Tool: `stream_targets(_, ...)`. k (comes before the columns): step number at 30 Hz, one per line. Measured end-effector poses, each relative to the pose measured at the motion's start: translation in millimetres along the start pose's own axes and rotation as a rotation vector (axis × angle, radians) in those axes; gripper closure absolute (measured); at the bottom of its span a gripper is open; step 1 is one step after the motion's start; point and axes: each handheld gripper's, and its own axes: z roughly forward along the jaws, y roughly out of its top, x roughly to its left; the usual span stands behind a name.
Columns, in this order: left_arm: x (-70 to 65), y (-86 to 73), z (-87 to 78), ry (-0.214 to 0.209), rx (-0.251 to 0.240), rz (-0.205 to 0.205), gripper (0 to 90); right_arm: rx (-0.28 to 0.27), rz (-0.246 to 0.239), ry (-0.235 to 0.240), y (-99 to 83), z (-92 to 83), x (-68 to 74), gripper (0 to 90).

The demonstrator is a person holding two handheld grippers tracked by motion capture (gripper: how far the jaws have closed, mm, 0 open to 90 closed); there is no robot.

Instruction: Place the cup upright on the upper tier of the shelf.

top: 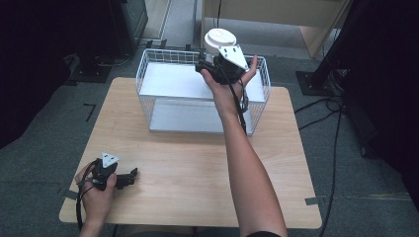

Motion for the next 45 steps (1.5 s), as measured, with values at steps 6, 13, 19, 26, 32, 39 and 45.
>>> stream_targets(6,0.1,0.0,0.0,0.0,0.0,0.002,2.4,0.022,0.019,0.009,-12.0,-12.1,-7.6,0.0)
stream_targets(13,0.0,0.0,0.1,0.0,0.0,0.001,2.4,0.027,0.014,0.028,-26.2,-30.3,-14.0,0.0)
stream_targets(19,0.0,0.0,0.1,0.001,-0.001,0.002,2.4,0.032,-0.012,0.037,-42.0,-48.6,-18.7,0.0)
stream_targets(26,-0.1,-0.1,0.2,0.0,-0.002,0.0,2.5,0.048,-0.053,0.038,-60.3,-67.8,-25.4,0.0)
stream_targets(32,0.1,0.0,0.1,0.0,0.0,0.002,2.4,0.047,-0.063,0.039,-71.4,-89.3,-33.7,0.0)
stream_targets(39,0.0,-0.1,0.1,0.001,0.0,0.001,2.5,0.051,-0.092,0.025,-91.8,-113.3,-47.3,0.0)
stream_targets(45,0.1,0.0,0.2,0.001,0.0,0.003,2.4,0.077,-0.067,0.007,-113.8,-135.4,-62.9,0.0)
